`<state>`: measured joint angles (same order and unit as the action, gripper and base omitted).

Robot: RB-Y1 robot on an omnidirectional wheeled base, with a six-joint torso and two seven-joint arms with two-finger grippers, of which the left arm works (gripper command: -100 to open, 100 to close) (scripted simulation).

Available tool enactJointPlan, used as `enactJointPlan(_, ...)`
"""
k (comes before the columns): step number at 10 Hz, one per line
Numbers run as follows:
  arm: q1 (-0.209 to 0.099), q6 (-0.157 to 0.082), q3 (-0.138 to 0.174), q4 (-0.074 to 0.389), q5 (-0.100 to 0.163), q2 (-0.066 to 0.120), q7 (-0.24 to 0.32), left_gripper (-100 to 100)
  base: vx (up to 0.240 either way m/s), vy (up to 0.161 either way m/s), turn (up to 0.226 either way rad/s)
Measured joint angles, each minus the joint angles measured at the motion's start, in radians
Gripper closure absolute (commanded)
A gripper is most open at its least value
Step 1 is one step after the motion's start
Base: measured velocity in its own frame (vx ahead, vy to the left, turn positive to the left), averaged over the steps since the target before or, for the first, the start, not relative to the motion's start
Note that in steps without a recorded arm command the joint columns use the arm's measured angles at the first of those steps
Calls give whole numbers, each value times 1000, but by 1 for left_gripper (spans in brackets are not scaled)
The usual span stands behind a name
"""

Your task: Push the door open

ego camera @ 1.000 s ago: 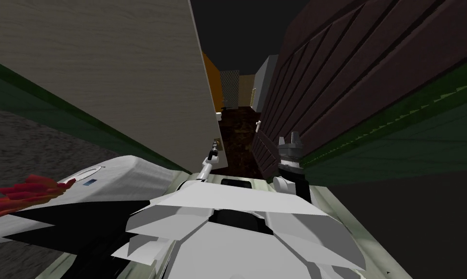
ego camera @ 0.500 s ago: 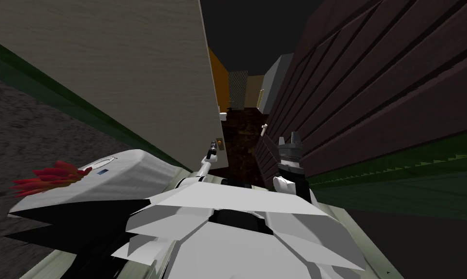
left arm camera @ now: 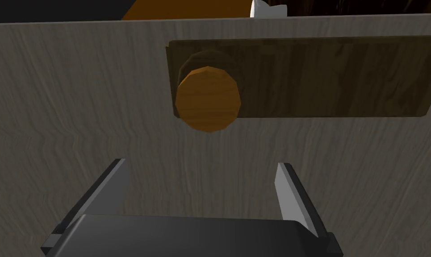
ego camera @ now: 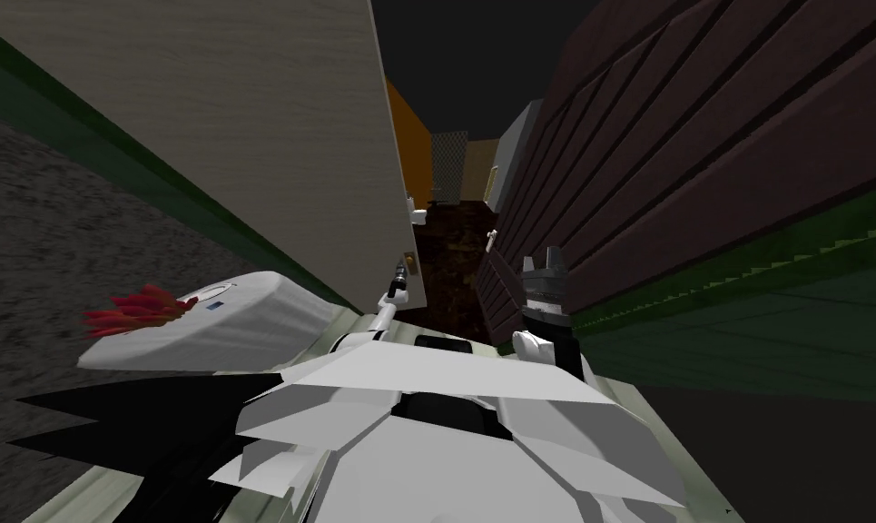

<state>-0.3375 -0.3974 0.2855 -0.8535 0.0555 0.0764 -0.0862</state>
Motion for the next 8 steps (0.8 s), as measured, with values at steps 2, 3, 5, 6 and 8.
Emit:
enactJointPlan(2, -1, 5, 4, -3, 4, -9, 1, -100, -211, -126, 41)
enactJointPlan(3, -1, 8, 6, -7, 6, -17, 0, -100, -88, -68, 14)
enactJointPlan(5, -2, 5, 8, -2, 6, -14, -1, -100, 131, 27, -31)
enactJointPlan(6, 2, 4, 9, -8, 6, -13, -2, -100, 166, 38, -16)
enactJointPlan(8, 2, -2, 13, -3, 7, -10, -3, -100, 184, 53, -20)
